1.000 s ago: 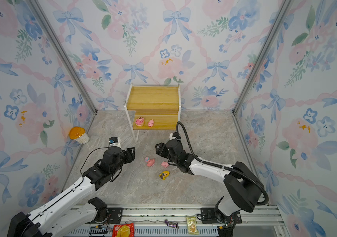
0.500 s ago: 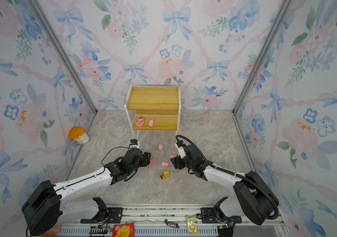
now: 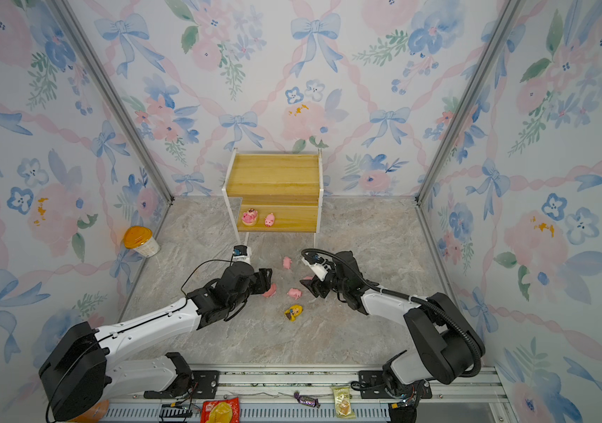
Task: Organize plastic toys on shelves
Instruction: Pick up the plastic toy from the center of the table.
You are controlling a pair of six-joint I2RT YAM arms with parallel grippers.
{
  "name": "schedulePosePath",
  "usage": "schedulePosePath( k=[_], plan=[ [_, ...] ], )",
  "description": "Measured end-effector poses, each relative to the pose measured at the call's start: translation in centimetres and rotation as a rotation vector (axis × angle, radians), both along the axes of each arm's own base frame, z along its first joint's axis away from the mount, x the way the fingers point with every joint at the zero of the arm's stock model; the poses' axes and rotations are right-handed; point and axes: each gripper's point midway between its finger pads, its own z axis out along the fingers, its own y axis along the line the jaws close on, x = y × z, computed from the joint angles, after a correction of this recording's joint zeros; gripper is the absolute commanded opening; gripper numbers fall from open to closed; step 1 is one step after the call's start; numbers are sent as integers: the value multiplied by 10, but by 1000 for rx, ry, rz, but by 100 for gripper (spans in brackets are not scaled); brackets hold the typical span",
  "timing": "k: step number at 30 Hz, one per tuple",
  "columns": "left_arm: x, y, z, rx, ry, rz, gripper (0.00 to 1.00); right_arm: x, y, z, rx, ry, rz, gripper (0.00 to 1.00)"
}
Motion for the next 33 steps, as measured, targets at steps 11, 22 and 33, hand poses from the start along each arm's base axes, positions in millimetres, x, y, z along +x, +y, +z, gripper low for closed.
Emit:
schedulePosePath(
  k=[11,22,33],
  plan=[
    [5,6,-3,-17,-3,1,68,4,7,-25,-61,45,40,64],
    [9,12,0,-29,-10,-3,68,17,14,-36,-103,98,21,60],
    [12,16,3,-34,-14,-2,68,22,12,-58,-209,167,-86,59]
  ],
)
